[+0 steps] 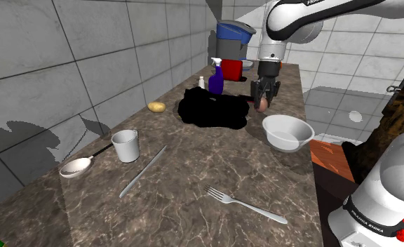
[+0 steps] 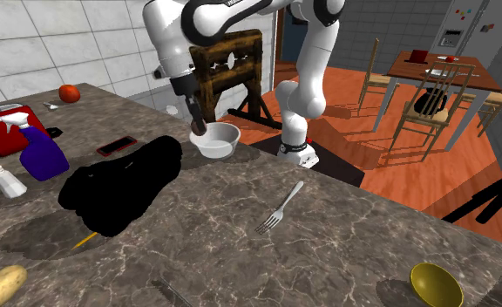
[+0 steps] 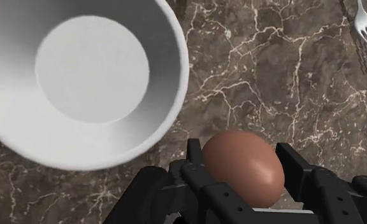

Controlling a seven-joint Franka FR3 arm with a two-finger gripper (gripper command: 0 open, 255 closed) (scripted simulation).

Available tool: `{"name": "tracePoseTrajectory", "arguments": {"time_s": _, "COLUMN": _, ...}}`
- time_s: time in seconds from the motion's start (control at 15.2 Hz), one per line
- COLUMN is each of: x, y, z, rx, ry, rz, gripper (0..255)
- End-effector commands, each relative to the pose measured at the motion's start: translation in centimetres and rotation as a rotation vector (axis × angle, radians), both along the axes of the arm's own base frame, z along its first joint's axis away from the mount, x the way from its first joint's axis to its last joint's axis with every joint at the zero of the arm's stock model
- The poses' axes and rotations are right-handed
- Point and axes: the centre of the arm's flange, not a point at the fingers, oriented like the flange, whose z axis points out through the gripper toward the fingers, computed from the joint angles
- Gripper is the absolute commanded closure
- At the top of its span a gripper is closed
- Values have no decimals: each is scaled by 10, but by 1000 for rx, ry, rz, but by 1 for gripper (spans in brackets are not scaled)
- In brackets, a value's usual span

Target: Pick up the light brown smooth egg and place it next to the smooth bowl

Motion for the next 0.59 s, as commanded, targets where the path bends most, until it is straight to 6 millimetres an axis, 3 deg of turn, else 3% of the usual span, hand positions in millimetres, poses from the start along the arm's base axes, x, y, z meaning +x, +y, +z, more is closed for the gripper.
{"name": "tracePoseTrajectory", "arguments": {"time_s": 0.0, "x": -3, "y": -27, "z": 0, "rx": 0, "ry": 0, "rz": 1, "gripper": 255}}
{"name": "tracePoseTrajectory", "arguments": {"time_s": 0.53, "x": -23, "y": -131, "z": 0, "rx": 0, "ry": 0, "rz": 1, "gripper": 255}}
